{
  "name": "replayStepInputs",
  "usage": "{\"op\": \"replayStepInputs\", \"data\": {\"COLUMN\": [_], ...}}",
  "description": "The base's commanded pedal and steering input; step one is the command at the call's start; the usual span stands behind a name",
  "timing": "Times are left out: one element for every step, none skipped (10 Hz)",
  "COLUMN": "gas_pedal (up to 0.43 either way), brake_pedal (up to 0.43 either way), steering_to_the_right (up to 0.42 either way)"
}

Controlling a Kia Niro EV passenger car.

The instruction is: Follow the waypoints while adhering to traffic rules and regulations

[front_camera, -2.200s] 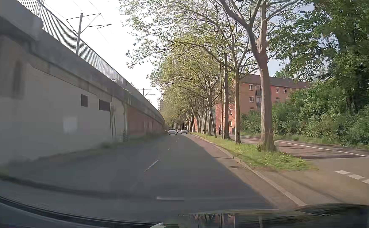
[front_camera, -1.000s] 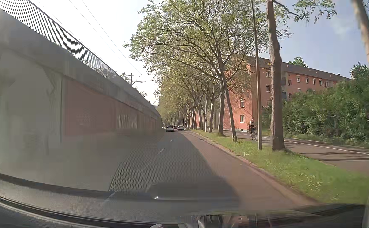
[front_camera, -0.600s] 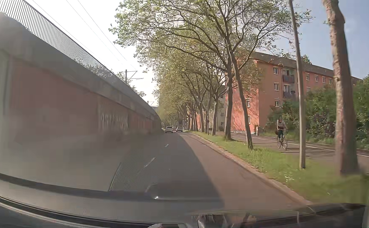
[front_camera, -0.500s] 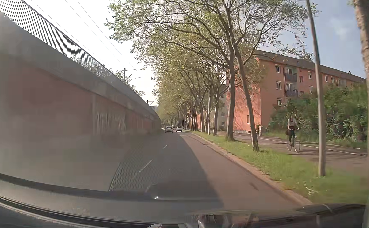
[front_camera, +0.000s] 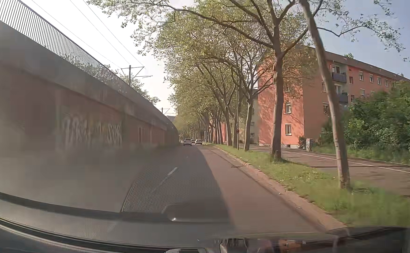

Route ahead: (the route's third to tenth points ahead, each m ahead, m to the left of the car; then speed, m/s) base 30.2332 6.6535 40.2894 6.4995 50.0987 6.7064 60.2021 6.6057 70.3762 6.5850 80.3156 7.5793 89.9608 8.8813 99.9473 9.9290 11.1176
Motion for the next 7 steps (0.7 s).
{"op": "replayStepInputs", "data": {"gas_pedal": [0.047, 0.047, 0.047, 0.047, 0.047, 0.047, 0.047], "brake_pedal": [0.000, 0.000, 0.000, 0.000, 0.000, 0.000, 0.000], "steering_to_the_right": [-0.012, -0.013, -0.011, -0.008, -0.005, -0.005, -0.005]}}
